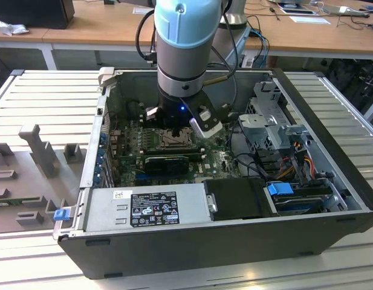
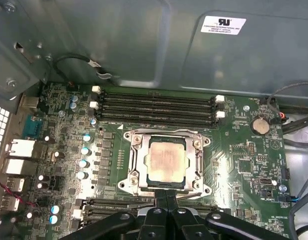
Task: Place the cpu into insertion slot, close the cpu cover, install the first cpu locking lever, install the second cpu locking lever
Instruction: 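Install the second cpu locking lever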
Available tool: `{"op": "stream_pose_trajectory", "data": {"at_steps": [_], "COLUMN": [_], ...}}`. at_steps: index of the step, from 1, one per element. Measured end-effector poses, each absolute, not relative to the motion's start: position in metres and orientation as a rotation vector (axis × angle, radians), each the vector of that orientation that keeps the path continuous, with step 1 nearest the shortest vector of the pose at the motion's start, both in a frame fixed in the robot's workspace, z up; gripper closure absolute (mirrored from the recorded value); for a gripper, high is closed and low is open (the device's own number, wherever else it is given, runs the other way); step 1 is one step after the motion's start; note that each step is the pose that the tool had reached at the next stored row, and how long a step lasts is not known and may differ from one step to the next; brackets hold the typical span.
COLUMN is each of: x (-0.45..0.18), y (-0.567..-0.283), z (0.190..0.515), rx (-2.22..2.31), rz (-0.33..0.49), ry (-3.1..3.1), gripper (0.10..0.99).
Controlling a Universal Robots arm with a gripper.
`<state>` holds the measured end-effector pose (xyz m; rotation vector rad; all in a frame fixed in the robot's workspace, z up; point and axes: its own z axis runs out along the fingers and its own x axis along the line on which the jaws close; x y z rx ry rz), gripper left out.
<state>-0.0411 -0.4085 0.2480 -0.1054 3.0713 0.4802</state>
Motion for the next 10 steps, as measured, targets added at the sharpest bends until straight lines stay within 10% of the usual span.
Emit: {"op": "stream_pose_trajectory", "data": {"at_steps": [10], "x": [-0.0410], "y": [-0.4129], "z": [0.2472], "rx": [-0.111], "rz": [0.481], "ry": [3.072], "gripper": [0.980]}}
